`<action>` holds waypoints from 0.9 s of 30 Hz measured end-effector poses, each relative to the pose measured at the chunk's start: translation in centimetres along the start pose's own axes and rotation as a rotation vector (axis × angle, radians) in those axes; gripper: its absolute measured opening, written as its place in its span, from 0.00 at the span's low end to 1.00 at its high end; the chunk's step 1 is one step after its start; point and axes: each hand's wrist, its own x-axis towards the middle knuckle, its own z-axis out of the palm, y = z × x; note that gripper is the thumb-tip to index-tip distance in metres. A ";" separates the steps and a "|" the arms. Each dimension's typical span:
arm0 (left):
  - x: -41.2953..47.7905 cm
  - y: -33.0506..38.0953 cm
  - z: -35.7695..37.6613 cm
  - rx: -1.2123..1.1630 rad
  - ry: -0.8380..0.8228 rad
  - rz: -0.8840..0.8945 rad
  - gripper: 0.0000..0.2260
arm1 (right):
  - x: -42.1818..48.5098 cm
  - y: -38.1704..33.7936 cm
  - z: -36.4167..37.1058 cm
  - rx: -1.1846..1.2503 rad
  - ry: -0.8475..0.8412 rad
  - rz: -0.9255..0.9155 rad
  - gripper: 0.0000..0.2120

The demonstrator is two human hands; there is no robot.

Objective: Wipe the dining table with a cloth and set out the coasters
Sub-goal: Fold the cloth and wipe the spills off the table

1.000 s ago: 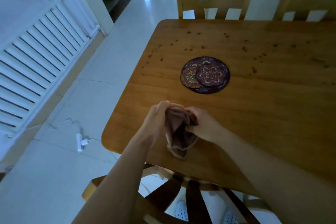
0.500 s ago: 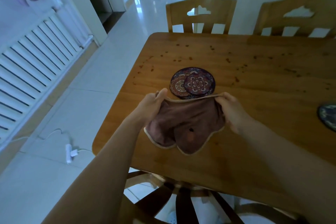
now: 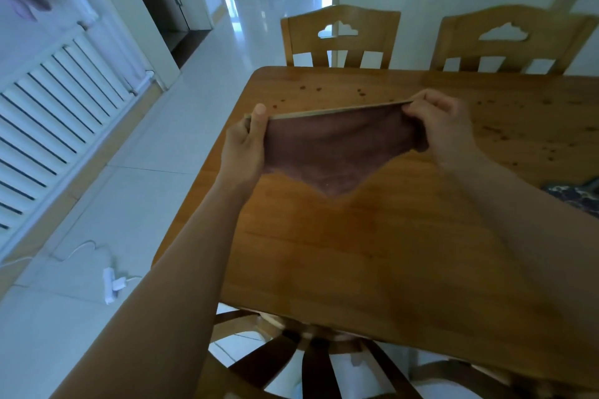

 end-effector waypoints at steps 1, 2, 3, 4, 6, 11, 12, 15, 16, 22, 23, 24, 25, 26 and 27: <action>-0.7 -0.5 0.0 -0.016 -0.028 0.012 0.24 | -0.3 0.5 -0.5 -0.053 -0.027 -0.025 0.12; -1.5 -1.3 0.1 -0.016 -0.068 0.009 0.23 | -0.8 1.2 -1.1 -0.121 -0.057 -0.048 0.11; -2.3 -2.3 0.2 -0.005 -0.115 -0.008 0.23 | -1.3 2.0 -1.6 -0.197 -0.095 -0.060 0.11; -3.2 -3.4 0.5 0.010 -0.172 -0.037 0.23 | -1.9 3.1 -2.0 -0.270 -0.143 -0.044 0.11; -5.1 -5.7 1.1 0.052 -0.304 -0.102 0.22 | -3.0 5.4 -2.8 -0.386 -0.284 0.076 0.12; -8.5 -9.8 2.2 0.170 -0.600 -0.379 0.17 | -5.0 10.8 -3.8 -0.559 -0.606 0.452 0.13; -8.7 -10.5 2.2 0.160 -0.626 -0.429 0.18 | -5.2 11.5 -3.8 -0.571 -0.618 0.502 0.14; -8.6 -11.2 2.3 0.125 -0.624 -0.509 0.17 | -5.1 12.6 -4.0 -0.565 -0.626 0.555 0.15; -8.3 -11.4 2.6 0.129 -0.609 -0.509 0.17 | -4.9 12.9 -4.0 -0.568 -0.614 0.556 0.14; -5.3 -12.9 4.6 0.171 -0.184 -0.511 0.19 | -2.8 15.0 -2.9 -0.830 -0.282 0.407 0.16; -5.0 -13.4 4.6 0.211 -0.112 -0.516 0.22 | -2.6 15.6 -3.0 -0.913 -0.229 0.434 0.21; -4.9 -13.9 4.4 0.240 -0.073 -0.531 0.24 | -2.5 16.3 -2.9 -0.981 -0.204 0.478 0.24; -5.0 -14.3 4.1 0.257 -0.056 -0.547 0.25 | -2.7 17.0 -2.9 -1.023 -0.207 0.527 0.25; -5.3 -14.8 3.8 0.268 -0.045 -0.559 0.24 | -3.1 17.3 -2.7 -1.038 -0.230 0.576 0.24; -5.6 -15.3 3.5 0.276 -0.030 -0.565 0.23 | -3.4 17.4 -2.4 -1.036 -0.262 0.600 0.19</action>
